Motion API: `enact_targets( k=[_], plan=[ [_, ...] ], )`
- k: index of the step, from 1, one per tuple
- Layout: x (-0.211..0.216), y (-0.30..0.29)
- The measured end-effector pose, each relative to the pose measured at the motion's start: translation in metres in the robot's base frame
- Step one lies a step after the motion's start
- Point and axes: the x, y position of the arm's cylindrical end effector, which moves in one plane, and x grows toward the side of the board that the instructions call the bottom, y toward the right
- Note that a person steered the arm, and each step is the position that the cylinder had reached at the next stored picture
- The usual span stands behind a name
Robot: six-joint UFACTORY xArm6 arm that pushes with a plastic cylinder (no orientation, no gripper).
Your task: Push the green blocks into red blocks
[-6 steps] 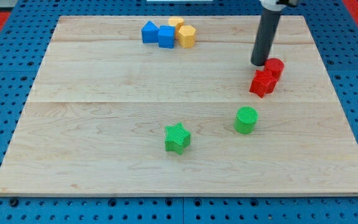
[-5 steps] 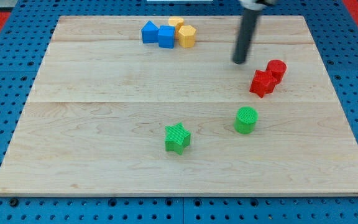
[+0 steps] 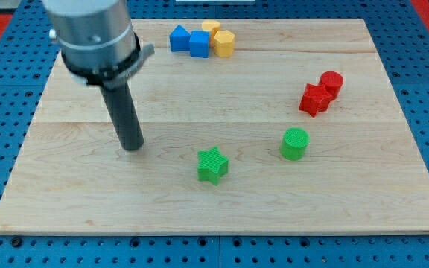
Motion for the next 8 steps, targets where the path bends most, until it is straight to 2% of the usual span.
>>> enact_targets(
  k=[1, 3, 5, 6, 7, 8],
  plan=[
    [0.022, 0.069],
    [0.021, 0.202],
    [0.011, 0.197],
    [0.045, 0.211],
    [0.031, 0.239],
    [-0.023, 0.234]
  ],
)
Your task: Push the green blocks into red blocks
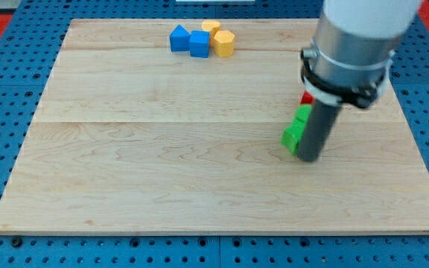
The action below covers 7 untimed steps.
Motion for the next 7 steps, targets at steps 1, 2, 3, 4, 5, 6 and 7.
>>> enact_targets(
  k=[1, 2, 3, 4, 5, 6, 7],
  plan=[
    [-0.01, 0.028],
    [0.013, 0.013],
    [0.025, -0.051],
    [-0.031, -0.011],
    [-0.043, 0.027],
    [-0.032, 0.028],
    [-0.032, 0.009]
  ],
)
